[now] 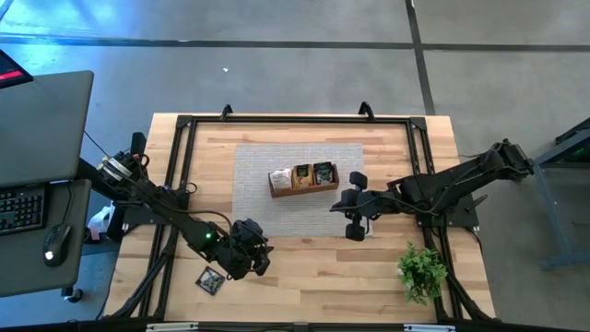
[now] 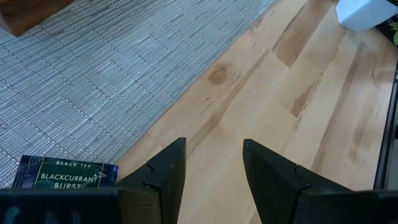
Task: Pick & Place Tea
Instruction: Put the violet tea bag into the right section of the wooden organizer
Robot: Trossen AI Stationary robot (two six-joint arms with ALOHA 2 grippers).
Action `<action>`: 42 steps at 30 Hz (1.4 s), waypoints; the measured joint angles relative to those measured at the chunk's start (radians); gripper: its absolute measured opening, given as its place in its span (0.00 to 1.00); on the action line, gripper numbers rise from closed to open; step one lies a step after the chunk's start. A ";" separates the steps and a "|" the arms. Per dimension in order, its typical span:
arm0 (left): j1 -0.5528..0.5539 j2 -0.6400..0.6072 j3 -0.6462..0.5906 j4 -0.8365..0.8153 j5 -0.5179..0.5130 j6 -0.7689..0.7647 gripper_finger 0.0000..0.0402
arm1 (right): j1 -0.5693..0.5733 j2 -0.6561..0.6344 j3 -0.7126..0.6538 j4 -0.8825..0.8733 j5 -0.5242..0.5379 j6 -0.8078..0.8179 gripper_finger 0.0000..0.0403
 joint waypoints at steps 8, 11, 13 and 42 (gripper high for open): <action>0.000 0.000 0.000 0.000 0.000 -0.001 0.39 | 0.000 0.000 0.000 0.000 0.000 0.000 0.04; 0.000 0.000 0.000 0.000 0.000 -0.001 0.39 | 0.000 0.000 0.000 0.000 0.000 0.000 0.03; 0.000 0.000 0.000 -0.002 0.001 -0.001 0.39 | 0.000 0.000 0.000 0.000 0.000 0.000 0.03; 0.293 -0.005 0.000 -0.521 0.421 0.126 0.39 | -0.003 0.000 -0.001 0.046 0.014 -0.194 0.04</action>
